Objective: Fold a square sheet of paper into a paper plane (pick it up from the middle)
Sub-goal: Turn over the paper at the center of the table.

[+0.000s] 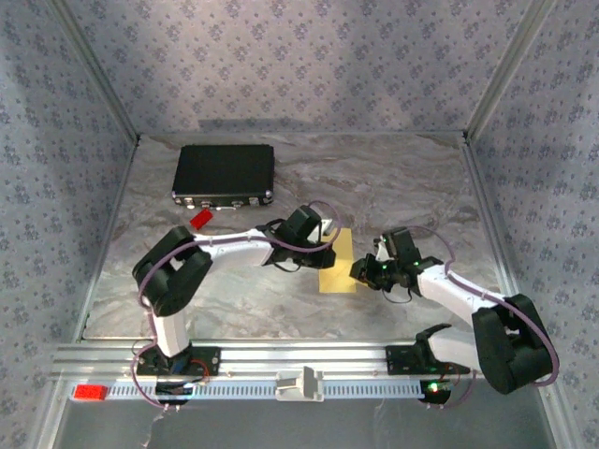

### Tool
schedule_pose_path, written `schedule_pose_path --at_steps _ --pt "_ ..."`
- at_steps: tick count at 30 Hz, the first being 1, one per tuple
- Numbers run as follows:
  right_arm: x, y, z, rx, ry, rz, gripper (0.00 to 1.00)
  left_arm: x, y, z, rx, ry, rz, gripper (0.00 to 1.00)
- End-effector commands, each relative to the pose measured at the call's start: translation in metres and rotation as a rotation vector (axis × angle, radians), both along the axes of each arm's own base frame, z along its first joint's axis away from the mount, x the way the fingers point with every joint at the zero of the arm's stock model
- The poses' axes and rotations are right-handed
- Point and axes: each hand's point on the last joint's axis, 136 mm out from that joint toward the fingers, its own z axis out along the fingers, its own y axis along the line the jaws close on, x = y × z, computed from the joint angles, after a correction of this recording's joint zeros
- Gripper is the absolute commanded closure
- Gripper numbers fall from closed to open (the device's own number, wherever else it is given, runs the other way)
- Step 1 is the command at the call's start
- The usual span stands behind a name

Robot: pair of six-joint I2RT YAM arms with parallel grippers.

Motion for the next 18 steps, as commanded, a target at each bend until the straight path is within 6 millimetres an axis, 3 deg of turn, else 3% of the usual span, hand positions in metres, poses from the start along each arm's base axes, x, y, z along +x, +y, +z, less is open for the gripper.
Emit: schedule_pose_path --at_steps 1,10,18 --pt "-0.011 -0.002 -0.007 -0.024 0.039 -0.01 0.75 -0.003 0.008 -0.02 0.065 0.029 -0.025 0.96" --pt "-0.021 0.003 -0.013 -0.034 0.08 0.003 0.67 -0.012 0.018 -0.051 0.11 0.078 -0.024 0.98" --pt "-0.017 0.008 -0.017 -0.039 0.088 0.007 0.63 -0.018 0.027 -0.057 0.124 0.09 -0.02 0.99"
